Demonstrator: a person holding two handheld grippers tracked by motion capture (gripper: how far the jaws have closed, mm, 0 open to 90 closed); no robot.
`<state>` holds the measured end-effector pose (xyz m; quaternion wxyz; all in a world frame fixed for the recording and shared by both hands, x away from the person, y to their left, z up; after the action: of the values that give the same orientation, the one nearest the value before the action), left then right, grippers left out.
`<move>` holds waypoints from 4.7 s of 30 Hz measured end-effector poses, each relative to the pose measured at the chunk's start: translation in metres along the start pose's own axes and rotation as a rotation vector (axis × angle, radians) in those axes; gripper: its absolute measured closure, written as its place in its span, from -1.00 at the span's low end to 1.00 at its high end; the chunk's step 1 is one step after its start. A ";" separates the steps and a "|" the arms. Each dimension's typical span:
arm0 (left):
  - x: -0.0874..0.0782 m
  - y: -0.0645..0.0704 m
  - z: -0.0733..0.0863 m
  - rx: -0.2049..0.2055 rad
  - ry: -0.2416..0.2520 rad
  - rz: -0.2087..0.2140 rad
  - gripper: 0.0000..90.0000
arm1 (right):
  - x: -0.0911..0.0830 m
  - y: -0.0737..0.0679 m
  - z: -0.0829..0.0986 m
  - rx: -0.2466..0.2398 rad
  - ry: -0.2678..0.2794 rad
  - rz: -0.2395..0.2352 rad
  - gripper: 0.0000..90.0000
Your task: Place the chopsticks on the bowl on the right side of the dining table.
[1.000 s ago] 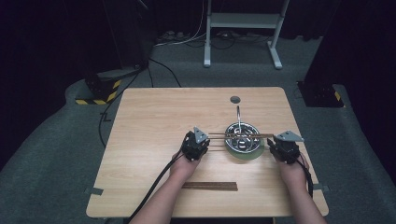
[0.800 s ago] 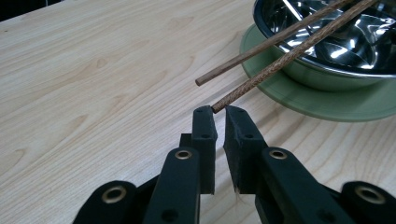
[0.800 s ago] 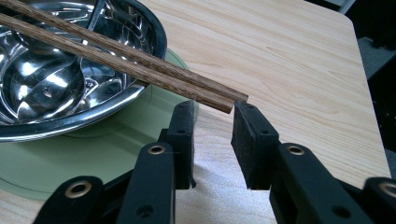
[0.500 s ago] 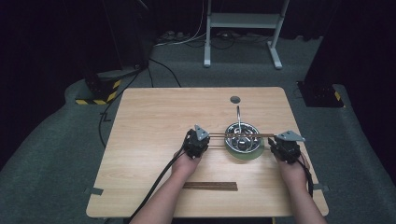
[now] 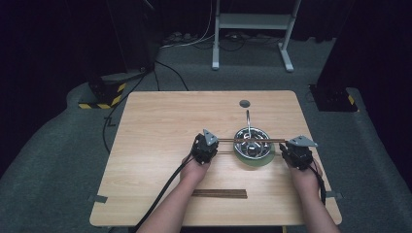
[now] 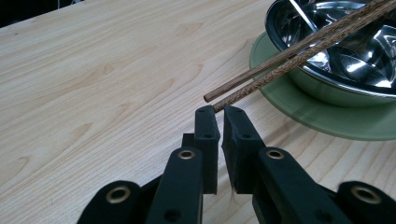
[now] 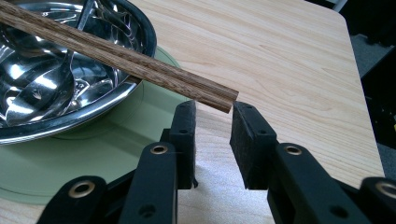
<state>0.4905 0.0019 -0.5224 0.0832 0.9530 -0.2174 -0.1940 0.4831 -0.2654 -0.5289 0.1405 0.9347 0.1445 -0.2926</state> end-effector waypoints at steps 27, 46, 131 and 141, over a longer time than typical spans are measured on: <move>-0.001 -0.005 0.002 -0.033 0.017 0.000 0.88 | 0.000 0.000 0.000 -0.007 -0.003 0.007 0.56; 0.001 -0.003 0.001 -0.024 0.011 0.009 0.92 | 0.002 0.001 0.001 0.000 -0.008 0.012 0.56; -0.181 -0.151 0.040 -0.200 0.014 -0.116 -0.21 | -0.039 -0.057 0.059 0.048 -0.106 -0.185 -0.28; -0.208 -0.183 0.077 -0.153 -0.077 -0.207 -0.68 | -0.041 -0.063 0.061 0.067 -0.114 -0.155 -0.46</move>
<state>0.3570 0.2526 -0.5677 0.1267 0.9530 -0.1054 -0.2542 0.3981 -0.2360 -0.5641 0.0940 0.9067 0.1985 -0.3601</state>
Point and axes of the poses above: each handheld gripper's, and its own axes: x roughly forward along the jaws, z roughly out of its underside, y roughly to its right, the point moved 6 cm from there along x, roughly forward along the jaws, and after that the axes turned 1 degree about z, right-handed, at the moved point
